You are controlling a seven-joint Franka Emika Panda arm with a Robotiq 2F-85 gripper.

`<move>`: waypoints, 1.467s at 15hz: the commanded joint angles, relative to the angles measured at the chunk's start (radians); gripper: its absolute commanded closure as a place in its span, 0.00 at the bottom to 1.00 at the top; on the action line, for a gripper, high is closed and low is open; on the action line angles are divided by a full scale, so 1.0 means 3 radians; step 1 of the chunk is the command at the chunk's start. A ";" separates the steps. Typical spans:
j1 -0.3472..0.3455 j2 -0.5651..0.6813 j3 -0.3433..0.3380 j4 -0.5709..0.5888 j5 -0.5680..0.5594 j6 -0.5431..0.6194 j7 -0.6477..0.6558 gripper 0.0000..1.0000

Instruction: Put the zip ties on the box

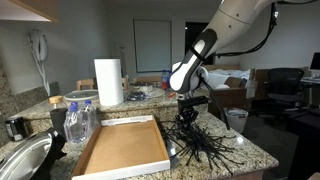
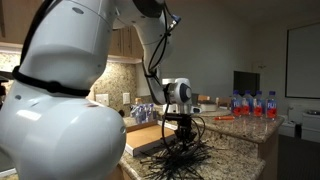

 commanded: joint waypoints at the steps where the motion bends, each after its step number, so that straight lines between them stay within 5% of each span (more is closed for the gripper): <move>1: 0.0020 -0.0244 0.0018 -0.0081 -0.0112 0.0004 0.0120 0.91; 21: -0.0075 -0.1155 0.0347 -0.0368 -0.0060 0.0176 0.0015 0.91; 22: -0.0082 -0.1133 0.0352 -0.0386 -0.0035 0.0152 -0.0015 0.66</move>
